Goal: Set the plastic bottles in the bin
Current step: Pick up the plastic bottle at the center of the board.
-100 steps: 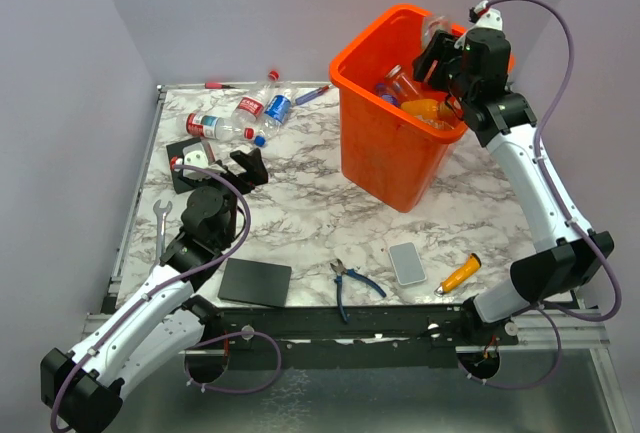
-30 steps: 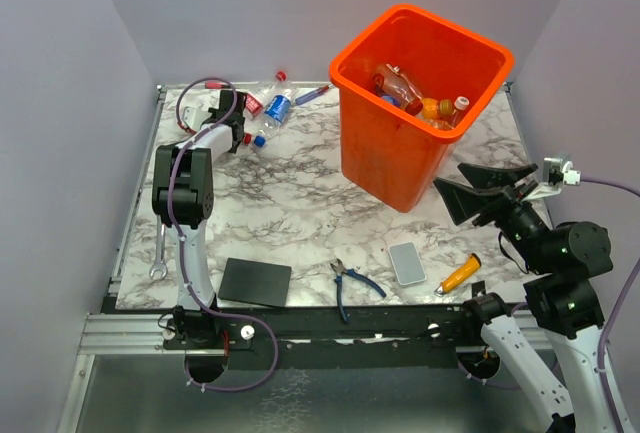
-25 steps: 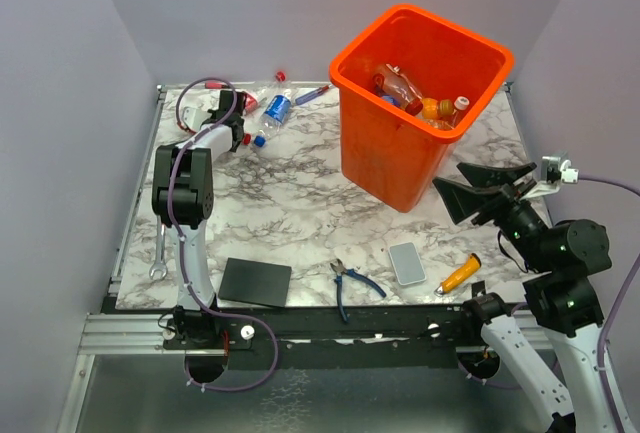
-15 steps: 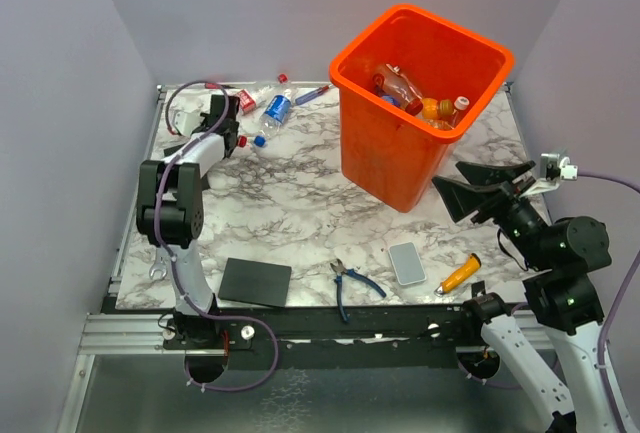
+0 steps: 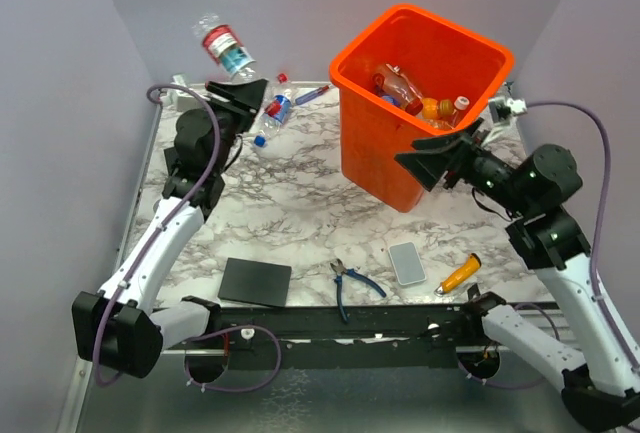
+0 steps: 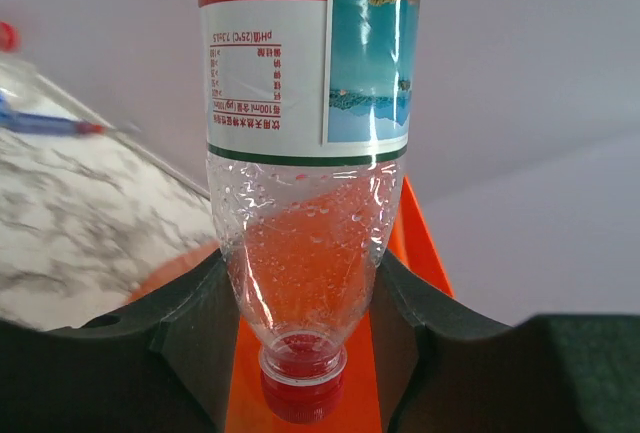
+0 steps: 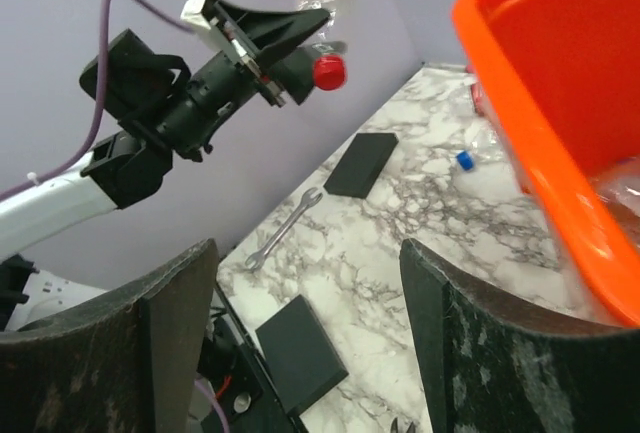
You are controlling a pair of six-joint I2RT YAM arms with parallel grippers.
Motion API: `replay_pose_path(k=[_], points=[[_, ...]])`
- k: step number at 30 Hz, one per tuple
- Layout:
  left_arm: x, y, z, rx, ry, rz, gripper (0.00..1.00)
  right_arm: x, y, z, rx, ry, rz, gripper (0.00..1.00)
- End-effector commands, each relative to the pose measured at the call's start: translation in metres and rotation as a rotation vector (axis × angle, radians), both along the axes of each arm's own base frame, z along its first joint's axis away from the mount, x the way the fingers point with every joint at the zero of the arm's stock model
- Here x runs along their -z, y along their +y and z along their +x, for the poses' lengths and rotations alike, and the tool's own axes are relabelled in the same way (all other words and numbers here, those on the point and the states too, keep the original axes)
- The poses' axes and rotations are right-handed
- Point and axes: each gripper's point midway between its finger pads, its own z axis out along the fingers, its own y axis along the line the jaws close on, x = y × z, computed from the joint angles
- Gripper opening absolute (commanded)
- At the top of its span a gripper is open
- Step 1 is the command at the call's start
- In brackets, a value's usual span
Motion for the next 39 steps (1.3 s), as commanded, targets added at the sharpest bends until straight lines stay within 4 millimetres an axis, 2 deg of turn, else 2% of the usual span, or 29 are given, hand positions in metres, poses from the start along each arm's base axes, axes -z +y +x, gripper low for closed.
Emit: replay_pose_path(k=[1, 3, 5, 7, 11, 14, 20, 28, 33, 39], points=[[-0.056, -0.083, -0.065, 0.339, -0.258, 0.083, 0.24, -0.016, 0.041, -0.003, -0.048, -0.007, -0.077, 0.78], [-0.075, -0.099, -0.087, 0.408, -0.324, 0.062, 0.23, -0.015, 0.071, -0.001, 0.003, -0.015, -0.14, 0.81], [-0.089, -0.106, -0.105, 0.448, -0.37, 0.035, 0.22, -0.013, 0.098, -0.002, 0.009, -0.011, -0.176, 0.84], [-0.1, -0.106, -0.12, 0.464, -0.414, 0.009, 0.22, -0.013, 0.111, 0.004, 0.013, -0.004, -0.143, 0.84], [-0.11, -0.101, -0.14, 0.469, -0.462, -0.013, 0.19, -0.013, 0.125, 0.016, 0.032, -0.016, -0.084, 0.85], [-0.113, -0.097, -0.148, 0.469, -0.477, -0.02, 0.18, -0.016, 0.139, 0.018, 0.007, -0.034, -0.058, 0.84], [-0.114, -0.096, -0.154, 0.479, -0.489, -0.022, 0.18, -0.04, 0.158, 0.017, -0.025, -0.104, 0.005, 0.84], [-0.104, -0.098, -0.154, 0.481, -0.468, -0.028, 0.18, -0.039, 0.182, 0.015, -0.088, -0.115, 0.0, 0.84], [-0.104, -0.097, -0.157, 0.486, -0.47, -0.033, 0.17, -0.033, 0.191, 0.024, -0.073, -0.099, -0.021, 0.74], [-0.1, -0.098, -0.16, 0.498, -0.463, -0.036, 0.17, -0.025, 0.198, 0.029, -0.074, -0.069, -0.031, 0.4]])
